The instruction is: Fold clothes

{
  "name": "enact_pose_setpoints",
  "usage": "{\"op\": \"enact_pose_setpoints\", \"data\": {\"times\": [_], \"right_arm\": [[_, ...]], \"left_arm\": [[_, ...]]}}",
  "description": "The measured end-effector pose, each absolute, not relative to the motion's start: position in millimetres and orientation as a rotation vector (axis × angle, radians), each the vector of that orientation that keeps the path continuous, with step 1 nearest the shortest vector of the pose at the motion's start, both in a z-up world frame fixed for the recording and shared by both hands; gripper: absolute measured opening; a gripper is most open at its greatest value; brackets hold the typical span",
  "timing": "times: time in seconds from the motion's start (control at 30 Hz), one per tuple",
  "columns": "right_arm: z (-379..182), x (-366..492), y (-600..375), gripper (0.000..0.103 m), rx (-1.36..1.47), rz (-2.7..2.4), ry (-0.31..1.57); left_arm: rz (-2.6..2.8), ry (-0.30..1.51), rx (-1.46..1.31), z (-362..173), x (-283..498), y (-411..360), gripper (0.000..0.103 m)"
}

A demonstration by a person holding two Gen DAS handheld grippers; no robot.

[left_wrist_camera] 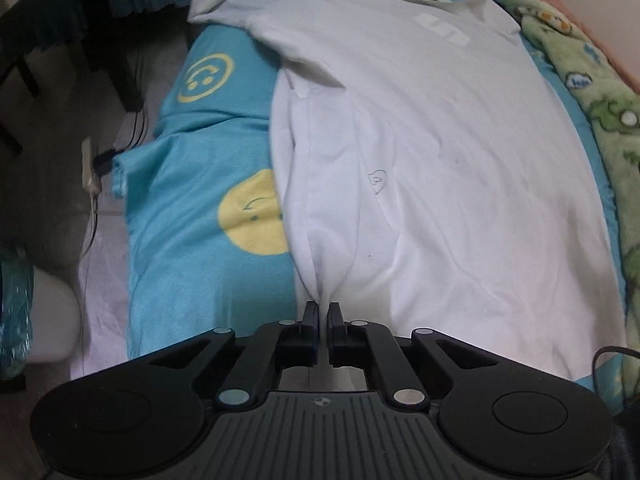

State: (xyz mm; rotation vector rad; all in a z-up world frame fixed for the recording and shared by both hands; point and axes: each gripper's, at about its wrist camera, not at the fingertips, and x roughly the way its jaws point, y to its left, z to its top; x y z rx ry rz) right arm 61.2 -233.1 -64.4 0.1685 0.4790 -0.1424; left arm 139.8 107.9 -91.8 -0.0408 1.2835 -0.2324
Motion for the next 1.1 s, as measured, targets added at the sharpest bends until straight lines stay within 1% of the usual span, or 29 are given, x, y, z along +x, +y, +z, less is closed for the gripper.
{"op": "enact_pose_setpoints", "data": {"times": [0.13, 0.23, 0.27, 0.3, 0.33, 0.37, 0.4, 0.43, 0.47, 0.5, 0.57, 0.63, 0.67, 0.7, 0.73, 0.83, 0.97, 1.1], "right_arm": [[-62.9, 62.1, -236.2, 0.086, 0.174, -0.143, 0.467], [-64.1, 64.2, -238.3, 0.086, 0.178, -0.140, 0.468], [-64.3, 64.8, -239.1, 0.086, 0.179, -0.141, 0.468], [-64.4, 65.4, -240.0, 0.086, 0.180, -0.144, 0.468], [-64.1, 65.3, -240.7, 0.086, 0.181, -0.145, 0.467], [-63.4, 64.7, -241.4, 0.086, 0.183, -0.145, 0.465], [-62.8, 64.2, -242.0, 0.086, 0.184, -0.145, 0.464], [-62.2, 64.3, -242.5, 0.086, 0.183, -0.146, 0.462], [-61.6, 64.7, -242.8, 0.086, 0.180, -0.148, 0.460], [-61.0, 65.1, -243.1, 0.086, 0.177, -0.151, 0.458], [-60.8, 66.2, -243.9, 0.086, 0.177, -0.154, 0.460], [-61.8, 67.0, -245.4, 0.086, 0.191, -0.154, 0.469], [-62.3, 67.4, -246.1, 0.086, 0.199, -0.151, 0.473], [-62.7, 68.0, -246.4, 0.086, 0.201, -0.151, 0.477], [-63.0, 68.6, -246.6, 0.086, 0.200, -0.154, 0.480], [-63.9, 70.7, -247.4, 0.086, 0.195, -0.161, 0.488], [-64.2, 73.6, -248.7, 0.086, 0.195, -0.164, 0.498], [-63.3, 74.1, -251.0, 0.086, 0.198, -0.176, 0.503]], "left_arm": [[-0.105, 1.307, -0.069, -79.1, 135.6, 134.7, 0.002], [-0.017, 1.328, 0.016, -82.2, 128.4, 136.5, 0.002], [-0.016, 1.308, 0.025, -78.3, 127.5, 134.3, 0.004], [-0.010, 1.276, 0.045, -71.8, 125.5, 130.8, 0.010], [0.002, 1.246, 0.074, -65.6, 123.4, 125.3, 0.023], [0.006, 1.221, 0.096, -58.1, 120.0, 117.5, 0.032], [-0.004, 1.194, 0.088, -48.8, 114.0, 110.1, 0.046], [-0.014, 1.167, 0.080, -39.4, 108.0, 102.6, 0.055], [-0.025, 1.144, 0.065, -30.2, 102.0, 94.8, 0.059], [-0.042, 1.137, 0.018, -21.3, 96.6, 85.4, 0.067], [-0.062, 1.114, -0.048, 4.8, 77.7, 62.9, 0.071], [-0.075, 1.085, -0.085, 38.3, 54.9, 39.0, 0.077], [-0.091, 1.062, -0.094, 56.5, 43.5, 25.9, 0.078], [-0.109, 1.032, -0.089, 73.5, 32.9, 9.9, 0.080], [-0.127, 1.001, -0.081, 90.9, 21.5, -6.5, 0.086], [-0.203, 0.926, -0.037, 140.6, -19.2, -57.5, 0.094], [-0.344, 0.897, 0.018, 177.5, -65.4, -113.3, 0.096], [-0.431, 0.895, 0.040, 187.2, -88.4, -135.1, 0.096]]}}
